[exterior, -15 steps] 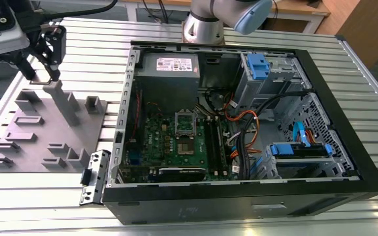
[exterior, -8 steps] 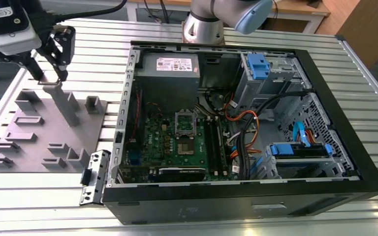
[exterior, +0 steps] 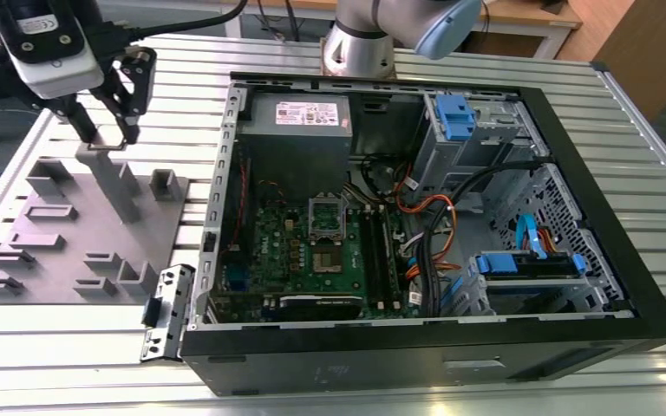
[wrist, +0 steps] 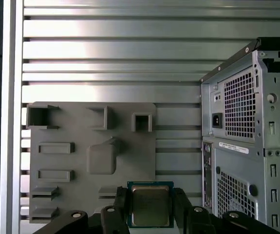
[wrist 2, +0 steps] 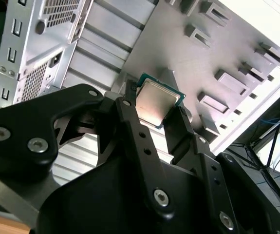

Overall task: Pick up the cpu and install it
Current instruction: 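Pick up the cpu and move it towards the insertion slot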

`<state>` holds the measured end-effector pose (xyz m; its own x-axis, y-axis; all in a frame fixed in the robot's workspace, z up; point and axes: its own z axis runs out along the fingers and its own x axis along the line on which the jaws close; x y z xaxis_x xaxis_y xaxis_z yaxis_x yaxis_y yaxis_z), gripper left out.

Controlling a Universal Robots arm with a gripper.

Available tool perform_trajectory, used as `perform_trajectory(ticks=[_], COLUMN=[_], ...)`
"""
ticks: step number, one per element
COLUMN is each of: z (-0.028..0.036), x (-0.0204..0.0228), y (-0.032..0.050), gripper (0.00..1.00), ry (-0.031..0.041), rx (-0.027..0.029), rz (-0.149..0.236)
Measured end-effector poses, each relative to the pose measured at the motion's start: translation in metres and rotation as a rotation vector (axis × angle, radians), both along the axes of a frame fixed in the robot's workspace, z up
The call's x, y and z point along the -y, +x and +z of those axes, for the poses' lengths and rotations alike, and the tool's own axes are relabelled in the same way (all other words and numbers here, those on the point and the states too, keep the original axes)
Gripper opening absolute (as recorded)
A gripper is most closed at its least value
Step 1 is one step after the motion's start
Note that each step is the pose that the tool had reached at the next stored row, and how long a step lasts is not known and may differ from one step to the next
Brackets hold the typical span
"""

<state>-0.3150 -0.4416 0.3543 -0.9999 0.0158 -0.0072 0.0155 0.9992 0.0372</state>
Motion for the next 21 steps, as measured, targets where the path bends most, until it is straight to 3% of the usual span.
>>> perform_trajectory(ticks=[21], z=[-0.0002], x=[0.0000], y=[0.0540], gripper=[0.47], ry=[0.0000], rx=[0.0000], rz=[0.000])
